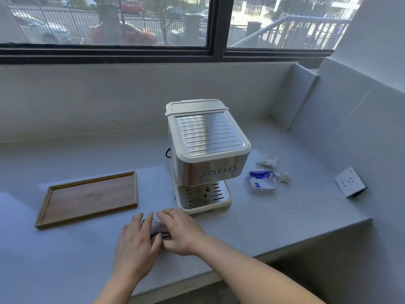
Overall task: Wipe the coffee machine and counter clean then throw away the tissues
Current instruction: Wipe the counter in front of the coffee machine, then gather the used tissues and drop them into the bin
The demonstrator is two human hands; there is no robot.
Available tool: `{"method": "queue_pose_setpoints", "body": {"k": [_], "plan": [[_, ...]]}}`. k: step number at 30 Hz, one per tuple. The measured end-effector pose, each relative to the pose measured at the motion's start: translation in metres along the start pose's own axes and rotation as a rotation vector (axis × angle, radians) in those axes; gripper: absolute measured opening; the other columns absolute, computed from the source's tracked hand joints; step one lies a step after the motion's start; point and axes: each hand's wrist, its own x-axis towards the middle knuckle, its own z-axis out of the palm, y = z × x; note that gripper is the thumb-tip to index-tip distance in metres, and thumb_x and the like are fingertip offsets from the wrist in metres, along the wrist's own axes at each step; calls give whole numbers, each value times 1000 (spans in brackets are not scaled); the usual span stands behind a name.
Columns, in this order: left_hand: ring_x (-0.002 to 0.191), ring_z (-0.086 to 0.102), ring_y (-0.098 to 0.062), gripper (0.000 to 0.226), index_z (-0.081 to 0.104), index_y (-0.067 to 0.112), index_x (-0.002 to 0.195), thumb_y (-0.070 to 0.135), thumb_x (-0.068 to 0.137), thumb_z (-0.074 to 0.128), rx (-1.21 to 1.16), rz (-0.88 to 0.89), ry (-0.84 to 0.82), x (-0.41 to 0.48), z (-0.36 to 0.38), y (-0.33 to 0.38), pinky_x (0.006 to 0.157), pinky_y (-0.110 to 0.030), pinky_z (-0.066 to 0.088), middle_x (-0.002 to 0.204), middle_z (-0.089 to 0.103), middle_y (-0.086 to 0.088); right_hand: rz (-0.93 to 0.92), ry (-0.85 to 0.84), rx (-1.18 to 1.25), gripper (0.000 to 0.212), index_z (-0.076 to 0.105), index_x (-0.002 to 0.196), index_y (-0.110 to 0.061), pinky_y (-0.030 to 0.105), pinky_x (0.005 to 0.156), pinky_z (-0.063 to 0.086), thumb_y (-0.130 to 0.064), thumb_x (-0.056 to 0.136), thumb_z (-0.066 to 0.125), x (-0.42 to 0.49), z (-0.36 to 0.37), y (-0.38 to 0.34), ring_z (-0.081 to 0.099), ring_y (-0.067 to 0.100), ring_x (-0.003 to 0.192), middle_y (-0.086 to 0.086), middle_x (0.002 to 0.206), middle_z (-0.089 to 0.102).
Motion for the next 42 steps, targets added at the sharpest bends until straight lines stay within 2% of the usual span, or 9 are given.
{"method": "queue_pose_setpoints", "body": {"k": [5, 10, 15, 19, 26, 30, 34, 37, 42], "plan": [[138, 38, -31, 83, 39, 18, 148, 63, 81, 22, -3, 38, -10, 5, -7, 25, 114, -46, 32, 154, 38, -12, 44, 92, 32, 57, 44, 141, -11, 40, 108, 37, -34, 90, 58, -21, -16, 16, 43, 29, 129, 10, 141, 50], [140, 35, -28, 67, 33, 21, 150, 45, 92, 55, -27, 97, -28, 14, -6, 62, 112, -42, 33, 155, 36, -8, 123, 126, 46, 51, 44, 138, -22, 39, 106, 40, -39, 91, 56, -50, -40, 40, 44, 25, 128, 3, 138, 51], [129, 46, -31, 64, 40, 17, 145, 36, 89, 64, -67, 190, -28, 23, 4, 109, 102, -45, 45, 146, 44, -8, 245, 158, 23, 52, 44, 141, -30, 42, 106, 43, -41, 91, 54, -80, -73, 79, 44, 23, 132, -2, 144, 49], [133, 45, -29, 62, 40, 20, 147, 31, 90, 63, -136, 218, -33, 18, 21, 157, 104, -44, 43, 149, 43, -7, 299, 214, 51, 44, 52, 135, -27, 36, 99, 45, -38, 92, 55, -105, -97, 120, 50, 19, 121, -3, 130, 58], [141, 33, -13, 57, 31, 26, 150, 44, 98, 44, -142, 314, -91, 29, 56, 240, 110, -27, 32, 152, 34, 5, 377, 283, 97, 36, 60, 127, -25, 33, 91, 49, -36, 93, 56, -145, -138, 194, 58, 13, 107, -7, 116, 65], [124, 48, -14, 47, 47, 23, 140, 40, 97, 48, -124, 306, -102, 42, 73, 279, 98, -26, 41, 132, 50, 4, 444, 316, 100, 32, 64, 122, -25, 28, 86, 49, -35, 92, 56, -166, -153, 236, 61, 12, 100, -9, 108, 68], [111, 57, -13, 38, 55, 29, 130, 42, 96, 49, -136, 229, -149, 50, 92, 307, 90, -31, 46, 118, 59, 7, 552, 325, 99, 28, 66, 117, -27, 30, 85, 49, -32, 91, 55, -185, -163, 276, 63, 15, 100, -8, 104, 70], [105, 60, -11, 37, 57, 28, 129, 43, 95, 51, -174, 174, -189, 58, 108, 329, 88, -31, 47, 114, 62, 7, 634, 326, 124, 27, 68, 115, -26, 31, 84, 49, -32, 91, 57, -192, -171, 301, 64, 19, 101, -4, 105, 71], [110, 59, -16, 52, 54, 22, 132, 57, 93, 50, -156, 103, -267, 83, 135, 366, 87, -30, 48, 125, 61, 1, 776, 356, 214, 31, 65, 119, -23, 32, 82, 50, -28, 89, 60, -177, -188, 337, 65, 22, 98, -3, 96, 72]]}}
